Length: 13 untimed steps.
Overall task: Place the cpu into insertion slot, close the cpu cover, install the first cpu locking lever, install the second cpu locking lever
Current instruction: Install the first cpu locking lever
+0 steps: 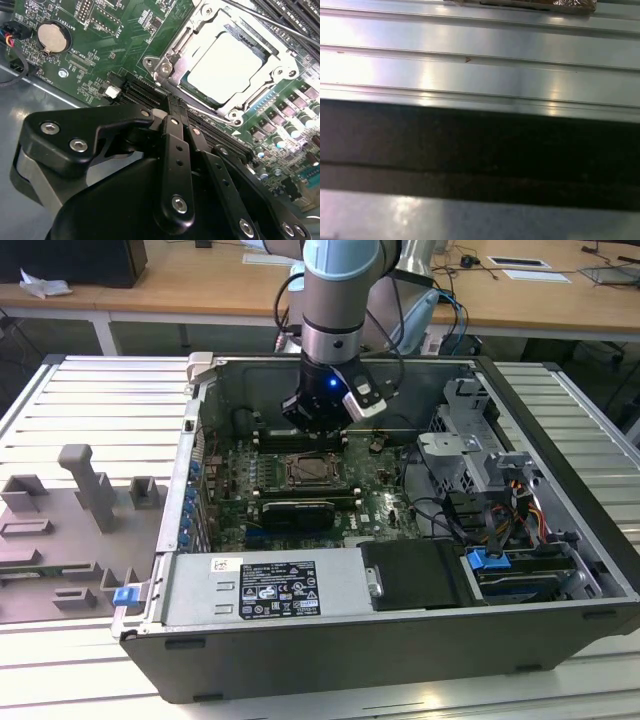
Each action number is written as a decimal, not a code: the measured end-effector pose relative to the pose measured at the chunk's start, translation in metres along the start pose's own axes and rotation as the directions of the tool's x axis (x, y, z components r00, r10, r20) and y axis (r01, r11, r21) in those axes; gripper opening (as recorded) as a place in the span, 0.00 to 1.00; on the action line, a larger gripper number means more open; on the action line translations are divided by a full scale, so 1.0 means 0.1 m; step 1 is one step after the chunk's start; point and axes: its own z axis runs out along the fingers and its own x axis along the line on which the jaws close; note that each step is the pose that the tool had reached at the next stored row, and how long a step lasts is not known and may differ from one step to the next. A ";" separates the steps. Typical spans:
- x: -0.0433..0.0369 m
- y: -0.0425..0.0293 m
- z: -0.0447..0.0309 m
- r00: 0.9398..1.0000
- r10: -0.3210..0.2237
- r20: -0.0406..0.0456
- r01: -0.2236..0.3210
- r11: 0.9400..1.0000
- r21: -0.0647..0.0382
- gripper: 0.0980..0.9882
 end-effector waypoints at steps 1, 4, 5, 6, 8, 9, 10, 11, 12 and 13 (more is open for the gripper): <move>-0.001 -0.001 0.012 1.000 0.000 0.000 0.000 1.000 0.000 0.01; -0.004 -0.004 0.042 1.000 0.000 0.000 0.000 1.000 0.004 0.01; -0.004 -0.005 0.047 1.000 0.000 -0.001 0.000 1.000 0.004 0.01; -0.004 -0.006 0.052 1.000 0.000 -0.001 0.000 1.000 0.005 0.01; -0.006 -0.005 0.066 1.000 0.000 0.000 0.000 1.000 0.004 0.01; -0.006 -0.006 0.068 1.000 0.000 0.000 0.000 1.000 0.005 0.01; -0.006 -0.006 0.073 1.000 0.000 -0.001 0.000 1.000 0.005 0.01; -0.006 -0.007 0.072 1.000 0.000 -0.001 0.000 1.000 0.005 0.01; -0.006 -0.007 0.073 1.000 0.000 -0.001 0.000 1.000 0.005 0.01; -0.006 -0.007 0.073 1.000 0.000 0.000 0.000 1.000 0.005 0.01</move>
